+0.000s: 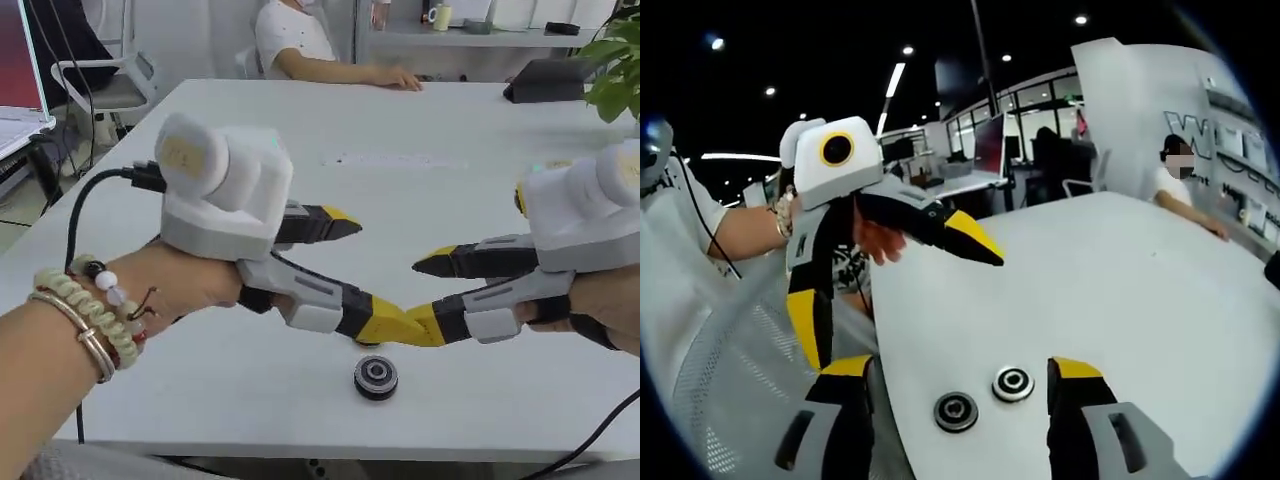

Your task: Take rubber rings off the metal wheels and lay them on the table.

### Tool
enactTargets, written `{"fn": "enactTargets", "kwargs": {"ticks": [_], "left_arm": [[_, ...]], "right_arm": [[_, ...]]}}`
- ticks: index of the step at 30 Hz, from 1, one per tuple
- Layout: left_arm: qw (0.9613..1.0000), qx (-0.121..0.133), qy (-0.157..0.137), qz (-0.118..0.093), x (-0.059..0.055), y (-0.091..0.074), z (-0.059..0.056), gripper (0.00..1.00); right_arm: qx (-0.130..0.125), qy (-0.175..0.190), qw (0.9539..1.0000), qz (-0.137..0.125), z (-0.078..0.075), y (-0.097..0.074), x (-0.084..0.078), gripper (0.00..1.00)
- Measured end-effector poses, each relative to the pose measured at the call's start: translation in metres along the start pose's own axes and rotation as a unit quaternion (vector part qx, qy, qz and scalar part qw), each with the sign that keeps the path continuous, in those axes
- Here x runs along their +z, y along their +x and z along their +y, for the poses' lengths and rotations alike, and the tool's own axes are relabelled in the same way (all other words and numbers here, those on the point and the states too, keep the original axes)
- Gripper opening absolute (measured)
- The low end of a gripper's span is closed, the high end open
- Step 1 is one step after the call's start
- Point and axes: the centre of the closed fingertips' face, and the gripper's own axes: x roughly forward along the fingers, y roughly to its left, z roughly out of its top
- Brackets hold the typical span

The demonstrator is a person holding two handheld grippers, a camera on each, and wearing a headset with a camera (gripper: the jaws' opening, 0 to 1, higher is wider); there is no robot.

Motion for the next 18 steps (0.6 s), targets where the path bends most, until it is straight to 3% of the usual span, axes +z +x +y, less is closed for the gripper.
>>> {"fn": "enactTargets", "kwargs": {"ticks": [1,3,7,14,18], "left_arm": [[1.0,-0.001,0.0,0.0,-0.002,0.002,-0.001,0.72],[1.0,-0.005,0.001,0.002,-0.006,0.007,-0.003,0.71],[0.9998,-0.011,0.003,0.014,-0.016,0.012,-0.007,0.71],[0.9997,-0.018,-0.013,0.013,-0.025,0.01,-0.011,0.68],[0.9993,-0.016,-0.007,0.032,-0.037,0.009,-0.009,0.66]], "right_arm": [[0.002,0.005,1.0,0.002,0.001,0.001,-0.003,0.67],[-0.001,-0.006,0.9994,0.034,0.0,0.003,-0.014,0.65],[0.004,-0.02,0.9985,0.051,0.004,0.006,-0.023,0.61],[0.01,-0.027,0.9978,0.06,0.008,0.006,-0.027,0.6],[0.02,-0.027,0.9971,0.068,0.009,0.008,-0.032,0.58]]}}
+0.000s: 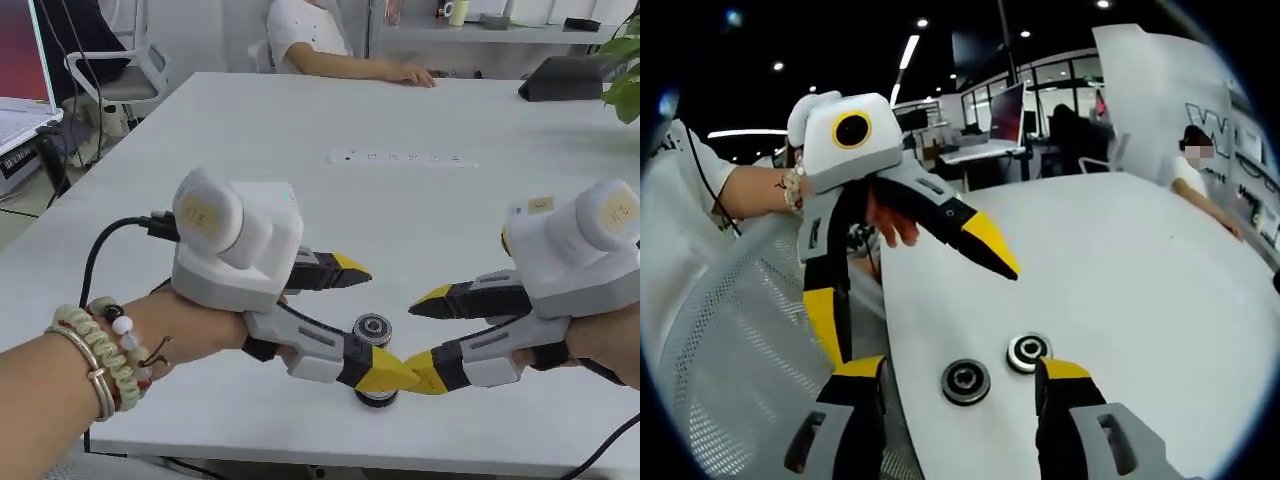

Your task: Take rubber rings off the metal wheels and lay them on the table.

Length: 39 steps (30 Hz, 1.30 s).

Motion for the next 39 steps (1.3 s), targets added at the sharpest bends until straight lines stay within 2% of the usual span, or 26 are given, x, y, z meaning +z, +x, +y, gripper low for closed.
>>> {"fn": "enactTargets", "kwargs": {"ticks": [3,4,6,9,13,15,18,20,23,25,27,30,35,39], "left_arm": [[0.9999,-0.001,-0.01,0.008,-0.008,0.001,0.002,0.63],[0.9997,-0.003,-0.018,0.017,-0.013,0.002,0.002,0.61],[0.9996,-0.006,-0.014,0.026,-0.018,0.004,0.002,0.6],[0.9994,-0.007,-0.016,0.031,-0.021,0.006,0.003,0.6],[0.9994,-0.002,-0.012,0.032,-0.023,0.007,0.005,0.52],[0.9994,0.003,-0.015,0.031,-0.023,0.008,0.007,0.51],[0.9995,0.006,-0.011,0.03,-0.025,0.011,0.006,0.49],[0.9991,0.002,0.003,0.042,-0.031,0.014,0.005,0.43],[0.9988,-0.004,-0.002,0.049,-0.036,0.018,0.005,0.4],[0.9987,-0.004,-0.006,0.05,-0.038,0.02,0.006,0.39],[0.9987,-0.006,-0.009,0.05,-0.041,0.024,0.005,0.34],[0.998,-0.001,-0.006,0.063,-0.05,0.029,0.007,0.24],[0.9969,-0.002,-0.011,0.078,-0.063,0.032,0.009,0.21],[0.9967,-0.005,-0.007,0.08,-0.064,0.031,0.007,0.17]], "right_arm": [[0.01,0.022,0.9997,-0.009,-0.004,0.001,-0.001,0.56],[0.011,0.024,0.9996,-0.009,-0.004,0.002,-0.002,0.55],[0.013,0.025,0.9996,-0.001,-0.003,0.005,-0.006,0.53],[0.014,0.014,0.9997,0.016,-0.002,0.008,-0.013,0.51],[0.006,0.032,0.9993,0.019,-0.008,0.01,-0.019,0.45],[0.01,0.033,0.9992,0.02,-0.008,0.012,-0.022,0.4],[0.004,0.037,0.9991,0.022,-0.011,0.013,-0.024,0.38],[0.003,0.037,0.9991,0.02,-0.011,0.016,-0.025,0.34],[0.011,0.026,0.9988,0.04,-0.006,0.02,-0.034,0.3],[0.006,0.018,0.9987,0.048,-0.006,0.023,-0.037,0.31],[-0.002,0.024,0.9986,0.047,-0.009,0.026,-0.04,0.31],[-0.001,0.02,0.9985,0.051,-0.008,0.03,-0.046,0.27],[-0.009,0.033,0.9984,0.045,-0.01,0.031,-0.048,0.24],[-0.007,0.03,0.9984,0.048,-0.009,0.033,-0.051,0.22]]}}
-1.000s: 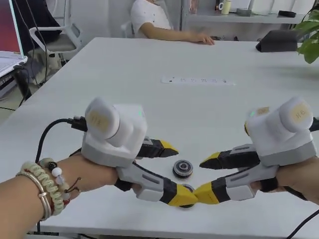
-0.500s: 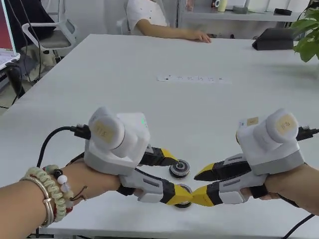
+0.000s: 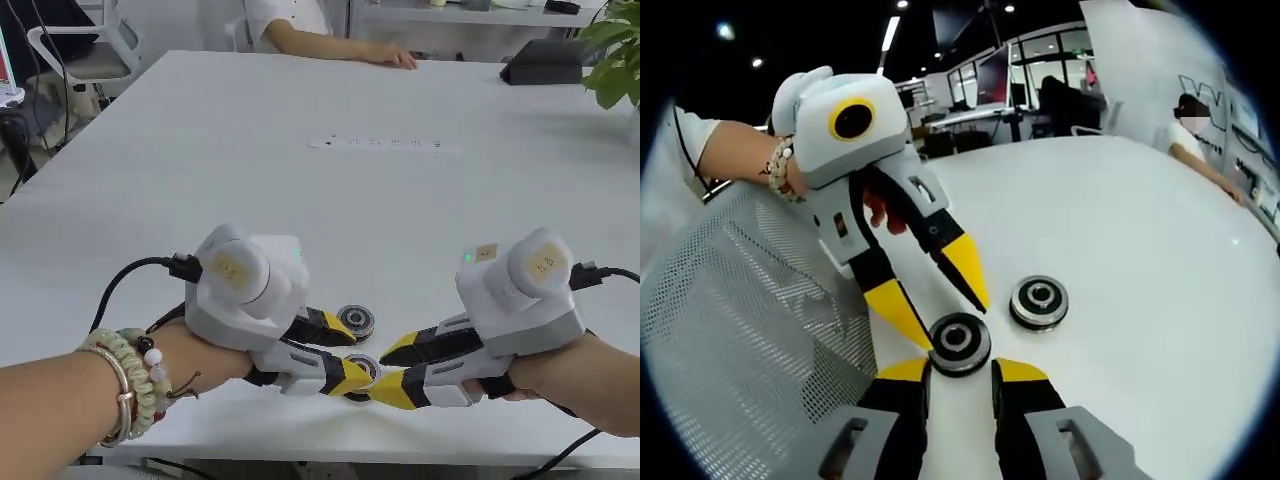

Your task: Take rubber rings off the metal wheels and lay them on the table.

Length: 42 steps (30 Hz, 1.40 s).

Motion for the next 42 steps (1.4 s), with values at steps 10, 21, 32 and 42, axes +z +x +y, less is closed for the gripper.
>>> {"fn": "enactTargets", "kwargs": {"ticks": [10,21,32,42], "left_arm": [[0.9998,-0.001,0.018,0.007,-0.0049,0.0023,-0.0005,0.11],[0.9996,-0.004,0.026,0.005,-0.0034,0.0022,-0.0045,0.07],[0.9997,-0.003,0.024,0.001,-0.0037,0.0029,-0.0046,0.07],[0.9998,-0.004,0.02,-0.002,-0.0042,0.0029,-0.005,0.07]], "right_arm": [[-0.001,-0.019,0.9998,0.012,0.0005,0.0033,-0.005,0.18],[0.0,-0.038,0.9991,0.018,0.0006,0.0009,-0.006,0.13],[-0.01,-0.053,0.9983,0.019,0.0045,0.0076,-0.0044,0.28],[-0.012,-0.042,0.999,0.008,0.0003,0.0069,-0.0009,0.22]]}}
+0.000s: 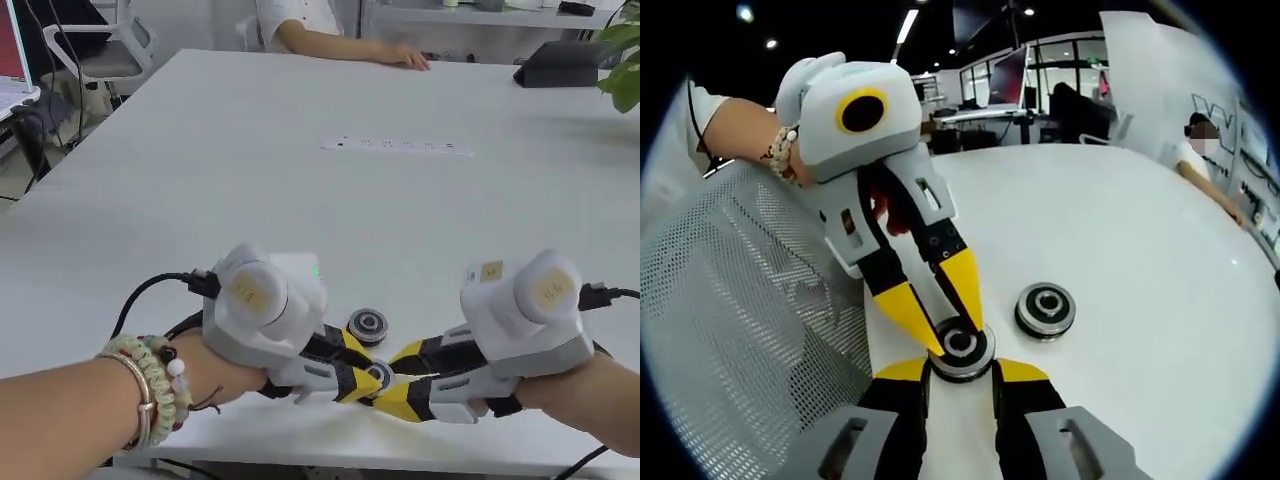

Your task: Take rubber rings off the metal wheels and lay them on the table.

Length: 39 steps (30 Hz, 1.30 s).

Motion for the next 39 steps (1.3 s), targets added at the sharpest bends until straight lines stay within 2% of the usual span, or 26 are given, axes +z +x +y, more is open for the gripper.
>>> {"fn": "enactTargets", "kwargs": {"ticks": [3,16,22,28,30,32,35,37,39], "left_arm": [[1.0,0.002,-0.004,-0.002,0.0,-0.0001,0.0001,0.07],[1.0,0.002,-0.005,-0.003,-0.0003,0.0003,0.0005,0.07],[1.0,0.001,-0.005,-0.002,-0.0008,-0.0003,0.0009,0.07],[1.0,0.003,-0.006,-0.002,-0.0013,-0.001,0.0016,0.07],[1.0,0.003,-0.006,-0.002,-0.0012,-0.0009,0.0016,0.07],[1.0,0.003,-0.006,-0.002,-0.0011,-0.0009,0.0016,0.07],[1.0,0.002,-0.006,-0.003,-0.0011,-0.0008,0.0018,0.07],[1.0,0.003,-0.006,-0.003,-0.001,-0.0008,0.0018,0.07],[1.0,0.002,-0.006,-0.003,-0.0009,-0.0008,0.0017,0.07]], "right_arm": [[0.004,-0.014,0.9999,0.007,-0.0006,-0.0017,-0.0026,0.19],[0.007,-0.018,0.9997,0.012,-0.0007,-0.0038,-0.004,0.15],[0.009,-0.024,0.9994,0.021,-0.0011,-0.0065,-0.0075,0.05],[0.008,-0.024,0.9994,0.022,-0.0006,-0.0065,-0.007,0.03],[0.005,-0.008,0.9997,0.023,-0.0006,-0.0061,-0.0065,0.04],[0.001,-0.007,0.9997,0.023,-0.0014,-0.0064,-0.0061,0.07],[0.004,0.019,0.9995,0.025,0.0007,-0.0033,-0.0059,0.2],[0.002,-0.004,0.9997,0.024,0.0031,-0.0013,-0.0054,0.19],[0.002,-0.002,0.9999,0.017,0.0062,0.0018,-0.0022,0.25]]}}
